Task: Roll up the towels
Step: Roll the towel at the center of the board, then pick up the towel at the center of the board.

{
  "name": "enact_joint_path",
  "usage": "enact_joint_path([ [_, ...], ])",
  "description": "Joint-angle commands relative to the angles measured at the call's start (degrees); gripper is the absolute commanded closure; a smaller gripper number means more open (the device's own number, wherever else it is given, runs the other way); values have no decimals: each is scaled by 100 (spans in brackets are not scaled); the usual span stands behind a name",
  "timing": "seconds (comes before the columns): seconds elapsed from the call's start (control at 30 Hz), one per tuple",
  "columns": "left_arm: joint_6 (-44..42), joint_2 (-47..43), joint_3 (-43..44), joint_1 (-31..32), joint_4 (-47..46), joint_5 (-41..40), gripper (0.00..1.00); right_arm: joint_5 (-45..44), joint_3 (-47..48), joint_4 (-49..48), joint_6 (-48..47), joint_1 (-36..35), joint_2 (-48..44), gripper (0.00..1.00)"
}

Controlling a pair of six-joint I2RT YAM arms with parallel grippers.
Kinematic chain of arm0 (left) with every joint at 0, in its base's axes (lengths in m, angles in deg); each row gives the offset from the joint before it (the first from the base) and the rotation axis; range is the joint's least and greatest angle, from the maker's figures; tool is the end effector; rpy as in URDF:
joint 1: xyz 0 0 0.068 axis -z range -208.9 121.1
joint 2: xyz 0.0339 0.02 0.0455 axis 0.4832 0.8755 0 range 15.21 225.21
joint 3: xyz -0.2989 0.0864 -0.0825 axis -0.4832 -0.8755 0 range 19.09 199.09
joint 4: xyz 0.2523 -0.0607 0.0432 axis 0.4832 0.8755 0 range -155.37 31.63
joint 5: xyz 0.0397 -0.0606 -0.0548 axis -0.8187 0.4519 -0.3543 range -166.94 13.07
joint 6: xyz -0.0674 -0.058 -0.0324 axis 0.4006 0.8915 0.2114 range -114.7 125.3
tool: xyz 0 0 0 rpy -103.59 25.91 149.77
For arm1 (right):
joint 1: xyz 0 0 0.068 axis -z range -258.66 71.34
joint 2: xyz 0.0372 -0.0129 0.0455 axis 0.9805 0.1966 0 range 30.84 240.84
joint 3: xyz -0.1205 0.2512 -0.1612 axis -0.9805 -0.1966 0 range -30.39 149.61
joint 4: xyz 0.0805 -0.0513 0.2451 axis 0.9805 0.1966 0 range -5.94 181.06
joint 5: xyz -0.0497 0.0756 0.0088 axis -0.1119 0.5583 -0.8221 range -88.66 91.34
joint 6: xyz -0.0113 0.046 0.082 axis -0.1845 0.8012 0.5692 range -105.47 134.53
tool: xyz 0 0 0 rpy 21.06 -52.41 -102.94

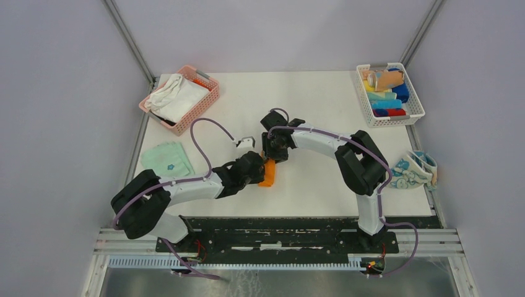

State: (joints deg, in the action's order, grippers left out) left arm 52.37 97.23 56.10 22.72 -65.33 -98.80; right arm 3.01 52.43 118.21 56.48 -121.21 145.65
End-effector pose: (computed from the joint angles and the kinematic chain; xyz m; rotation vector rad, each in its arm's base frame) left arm 0.2122 -0.2166 0.1843 -0.0931 2.3250 -0.4361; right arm 0.3353 0.3113 0.1732 -0.0234 2.8210 0.4311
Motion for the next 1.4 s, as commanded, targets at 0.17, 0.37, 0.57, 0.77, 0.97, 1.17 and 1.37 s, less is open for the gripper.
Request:
enact_joint_path([
  [0.17,428,184,-303,-176,-109,259,73,348,-145,-197,-71,21,-294,34],
  [0.37,607,161,-464,-323,-101,433,75,1099,-458,-813,67,83,-419,31],
  [0.57,793,68,-667,-448,-66,564,76,1904,-935,-1480,208,165,-471,30],
  [0.77,974,16,-930,-656,-177,803,76,2273,-1232,-1815,223,186,-418,30],
  [0.97,979,152,-949,-700,-293,978,77,2174,-1294,-2036,238,196,-147,34],
  [1.17,833,77,-860,-698,-309,990,74,2019,-1147,-1851,40,194,128,44],
  [1.37,606,-400,-697,-708,-332,1001,54,2094,-1343,-2153,182,290,37,59],
])
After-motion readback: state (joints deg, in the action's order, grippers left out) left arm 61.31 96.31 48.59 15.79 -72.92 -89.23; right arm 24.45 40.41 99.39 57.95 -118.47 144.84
